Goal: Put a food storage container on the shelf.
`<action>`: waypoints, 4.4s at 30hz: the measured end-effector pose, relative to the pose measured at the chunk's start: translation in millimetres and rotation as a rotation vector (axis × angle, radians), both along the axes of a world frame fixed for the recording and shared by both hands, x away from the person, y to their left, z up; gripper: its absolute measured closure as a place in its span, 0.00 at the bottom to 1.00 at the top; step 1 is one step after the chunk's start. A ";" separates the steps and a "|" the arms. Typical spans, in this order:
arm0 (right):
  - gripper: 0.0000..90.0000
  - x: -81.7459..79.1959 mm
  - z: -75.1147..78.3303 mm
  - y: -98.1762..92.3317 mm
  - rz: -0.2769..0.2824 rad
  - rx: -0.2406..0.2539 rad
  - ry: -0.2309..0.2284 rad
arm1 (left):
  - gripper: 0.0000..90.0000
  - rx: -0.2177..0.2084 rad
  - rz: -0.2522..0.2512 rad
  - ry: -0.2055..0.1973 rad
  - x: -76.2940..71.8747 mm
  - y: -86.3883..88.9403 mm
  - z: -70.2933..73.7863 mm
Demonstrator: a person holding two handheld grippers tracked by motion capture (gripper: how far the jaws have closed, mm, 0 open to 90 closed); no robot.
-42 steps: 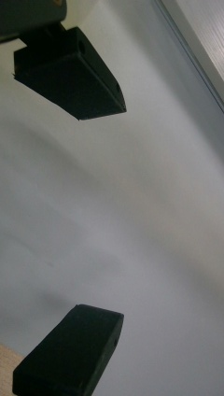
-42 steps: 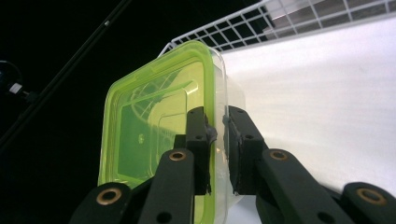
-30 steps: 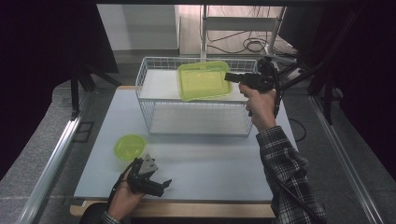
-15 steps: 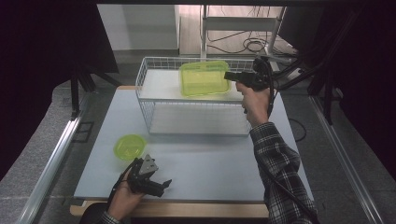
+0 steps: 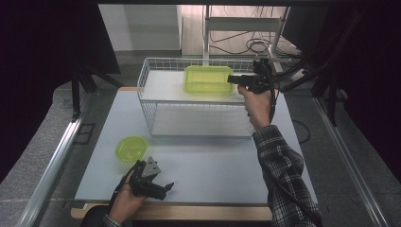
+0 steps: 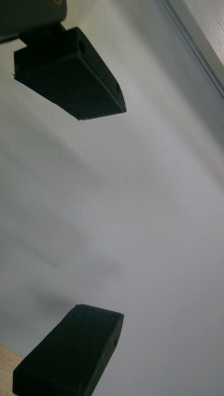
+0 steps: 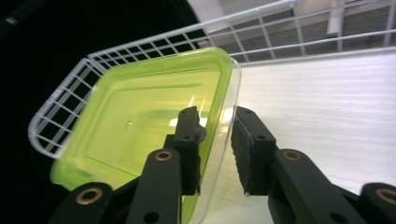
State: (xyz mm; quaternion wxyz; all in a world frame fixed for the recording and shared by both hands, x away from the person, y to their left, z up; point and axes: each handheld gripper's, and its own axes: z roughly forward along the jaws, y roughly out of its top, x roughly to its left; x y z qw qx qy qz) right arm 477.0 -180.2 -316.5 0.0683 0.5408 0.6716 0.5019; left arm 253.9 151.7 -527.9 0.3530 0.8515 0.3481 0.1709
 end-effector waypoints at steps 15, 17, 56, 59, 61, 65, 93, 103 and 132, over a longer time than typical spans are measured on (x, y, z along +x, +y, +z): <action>0.36 -0.1 4.0 -4.7 0.039 -0.050 -0.063 | 0.03 -0.024 0.006 0.015 0.5 1.0 0.9; 0.32 -2.1 4.9 -5.5 0.052 -0.063 -0.074 | 0.04 -0.031 0.007 0.020 0.6 1.6 1.7; 0.04 -63.7 -5.0 1.7 0.266 -0.244 -0.241 | 0.04 -0.070 -0.007 0.003 0.5 5.4 2.7; 0.02 -69.5 -7.6 2.8 0.267 -0.261 -0.247 | 0.04 -0.073 -0.007 0.003 0.3 4.8 2.5; 0.02 -73.0 -9.8 3.0 0.272 -0.263 -0.246 | 0.03 -0.073 -0.007 0.002 0.2 4.6 2.4; 0.02 -78.8 -16.4 2.2 0.286 -0.274 -0.242 | 0.03 -0.073 -0.008 -0.001 0.2 4.7 2.4; 0.00 -124.7 -78.2 -14.2 0.317 -0.370 -0.263 | 0.03 -0.067 -0.014 -0.001 0.7 3.9 1.1; 0.00 -139.9 -103.0 -21.3 0.325 -0.406 -0.272 | 0.03 -0.065 -0.017 -0.002 0.8 3.6 0.4; 0.01 -170.3 -167.5 -46.0 0.315 -0.430 -0.202 | 0.02 -0.067 -0.028 0.002 0.1 2.4 -0.2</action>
